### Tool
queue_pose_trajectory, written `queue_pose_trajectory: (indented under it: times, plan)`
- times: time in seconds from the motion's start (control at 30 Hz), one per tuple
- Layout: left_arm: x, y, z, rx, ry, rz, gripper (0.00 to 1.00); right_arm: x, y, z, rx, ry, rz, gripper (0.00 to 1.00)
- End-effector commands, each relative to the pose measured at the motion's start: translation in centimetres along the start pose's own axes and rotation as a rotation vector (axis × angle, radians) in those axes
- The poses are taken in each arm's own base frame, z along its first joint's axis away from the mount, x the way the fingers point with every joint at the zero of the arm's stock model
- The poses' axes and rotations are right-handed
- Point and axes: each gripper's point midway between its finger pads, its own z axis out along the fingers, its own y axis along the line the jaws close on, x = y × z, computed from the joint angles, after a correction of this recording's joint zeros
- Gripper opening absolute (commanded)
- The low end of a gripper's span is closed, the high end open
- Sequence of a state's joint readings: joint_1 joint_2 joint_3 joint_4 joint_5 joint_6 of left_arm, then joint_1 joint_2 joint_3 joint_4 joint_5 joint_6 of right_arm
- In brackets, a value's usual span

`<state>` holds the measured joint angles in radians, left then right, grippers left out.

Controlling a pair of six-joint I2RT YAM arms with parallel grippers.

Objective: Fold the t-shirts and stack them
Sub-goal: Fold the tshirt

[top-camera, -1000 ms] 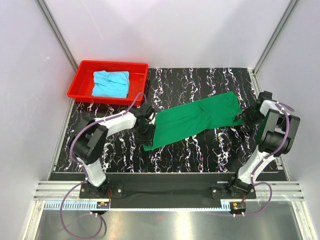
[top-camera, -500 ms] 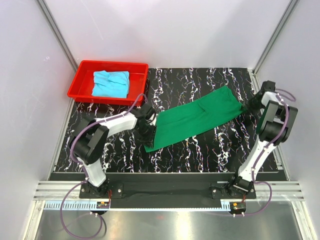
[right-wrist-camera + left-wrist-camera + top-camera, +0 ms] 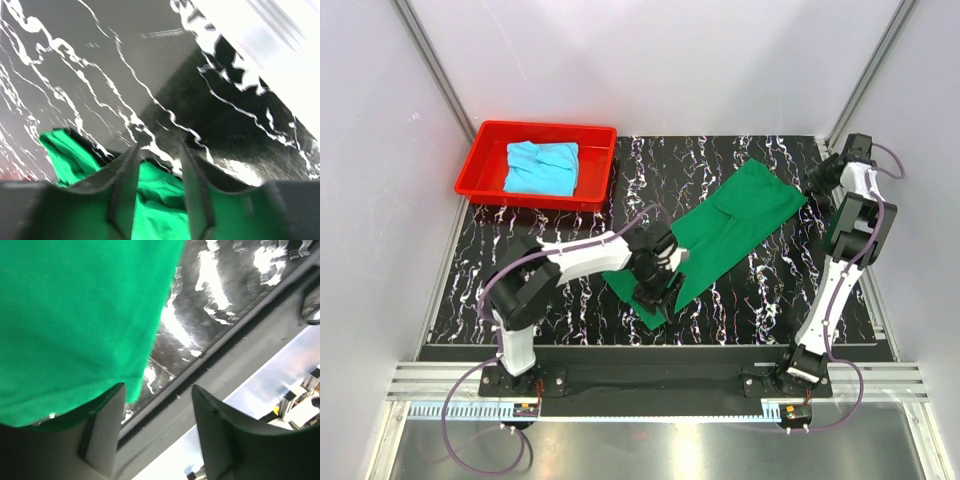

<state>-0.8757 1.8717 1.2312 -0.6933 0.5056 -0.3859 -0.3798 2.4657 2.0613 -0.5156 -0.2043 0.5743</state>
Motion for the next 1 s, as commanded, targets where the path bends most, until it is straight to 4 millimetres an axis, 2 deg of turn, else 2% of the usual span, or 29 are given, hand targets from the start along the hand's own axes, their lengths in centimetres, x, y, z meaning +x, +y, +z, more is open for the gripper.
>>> queue_pose_trajectory:
  times: [0.0, 0.03, 0.07, 0.1, 0.13, 0.17, 0.2, 0.23, 0.27, 0.33, 0.37, 0.4, 0.43, 0.47, 0.5, 0.53, 0.57, 0.63, 0.67, 0.7, 0.73, 0.8, 0.83, 0.9, 0.93, 0.97]
  plan:
    - [-2.7, -3.3, -6.5, 0.031, -0.159, 0.093, 0.64, -1.3, 2.1, -1.4, -0.011, -0.003, -0.021, 0.47]
    - [-3.3, -2.5, -7.8, 0.008, -0.192, 0.082, 0.66, -1.4, 2.1, -1.9, 0.016, -0.006, -0.031, 0.52]
    - [-3.5, -2.0, -9.1, -0.018, -0.225, 0.071, 0.67, -2.0, 2.8, -3.2, 0.019, -0.017, -0.046, 0.55]
    - [-3.7, -1.2, -9.8, -0.028, -0.243, 0.049, 0.67, -1.3, 2.7, -4.3, 0.043, 0.007, -0.045, 0.62]
    - [-4.3, 0.7, -10.9, -0.049, -0.276, -0.002, 0.67, -1.3, 2.7, -5.2, 0.069, -0.004, -0.056, 0.64]
    - [-4.6, 1.7, -11.9, -0.070, -0.317, -0.023, 0.67, -0.7, 2.8, -7.3, 0.084, -0.005, -0.062, 0.67]
    - [-4.3, 3.2, -11.9, -0.091, -0.321, -0.053, 0.68, -0.3, 2.7, -8.5, 0.093, -0.008, -0.065, 0.71]
    - [-4.6, 4.9, -12.7, -0.121, -0.348, -0.091, 0.68, 0.2, 2.7, -9.6, 0.093, -0.007, -0.066, 0.73]
    - [-4.6, 6.9, -13.2, -0.202, -0.361, -0.115, 0.68, 1.8, 2.6, -11.7, 0.093, 0.010, -0.062, 0.74]
    - [-4.6, 9.4, -13.7, -0.267, -0.373, -0.147, 0.67, 4.2, 2.8, -13.7, 0.072, 0.058, -0.063, 0.77]
    - [-4.7, 10.6, -13.9, -0.312, -0.382, -0.166, 0.67, 6.8, 2.8, -15.4, 0.064, 0.095, -0.077, 0.78]
    - [-4.7, 11.4, -13.9, -0.328, -0.382, -0.183, 0.67, 8.4, 2.8, -16.2, 0.058, 0.122, -0.087, 0.78]
    - [-4.9, 12.6, -13.9, -0.335, -0.376, -0.203, 0.67, 11.8, 2.0, -16.4, 0.055, 0.202, -0.087, 0.78]
    - [-5.2, 13.3, -13.8, -0.347, -0.381, -0.210, 0.66, 14.0, 3.7, -18.4, 0.004, 0.222, -0.124, 0.78]
    - [-5.4, 14.1, -13.9, -0.364, -0.381, -0.226, 0.66, 15.9, 4.0, -19.2, -0.016, 0.259, -0.135, 0.78]
    - [-5.5, 15.4, -13.8, -0.383, -0.371, -0.247, 0.66, 19.1, 3.8, -20.6, -0.035, 0.320, -0.130, 0.77]
    - [-5.7, 16.2, -13.7, -0.392, -0.376, -0.256, 0.66, 21.2, 4.0, -21.5, -0.051, 0.360, -0.130, 0.76]
    - [-5.8, 18.0, -12.8, -0.394, -0.342, -0.281, 0.65, 26.6, 5.6, -23.3, -0.147, 0.468, -0.158, 0.74]
    - [-6.0, 18.5, -12.6, -0.392, -0.337, -0.287, 0.65, 29.6, 4.5, -24.2, -0.138, 0.530, -0.127, 0.71]
    - [-6.1, 18.8, -12.4, -0.386, -0.333, -0.291, 0.64, 33.0, 5.6, -25.2, -0.191, 0.585, -0.176, 0.69]
    - [-6.0, 19.2, -11.7, -0.381, -0.316, -0.296, 0.64, 36.2, 4.7, -26.4, -0.204, 0.668, -0.143, 0.68]
    - [-6.1, 19.5, -11.0, -0.370, -0.315, -0.300, 0.63, 39.7, 5.6, -27.5, -0.274, 0.708, -0.181, 0.68]
    - [-6.1, 19.5, -10.6, -0.358, -0.310, -0.297, 0.63, 42.9, 5.0, -28.7, -0.271, 0.754, -0.215, 0.68]
    - [-6.2, 19.5, -10.2, -0.345, -0.311, -0.292, 0.63, 44.7, 5.4, -28.7, -0.295, 0.729, -0.243, 0.69]
    - [-6.2, 19.8, -9.9, -0.350, -0.304, -0.294, 0.63, 46.9, 4.6, -29.1, -0.280, 0.765, -0.255, 0.70]
    - [-6.2, 19.9, -9.7, -0.350, -0.305, -0.292, 0.63, 47.7, 4.6, -29.0, -0.286, 0.773, -0.257, 0.71]
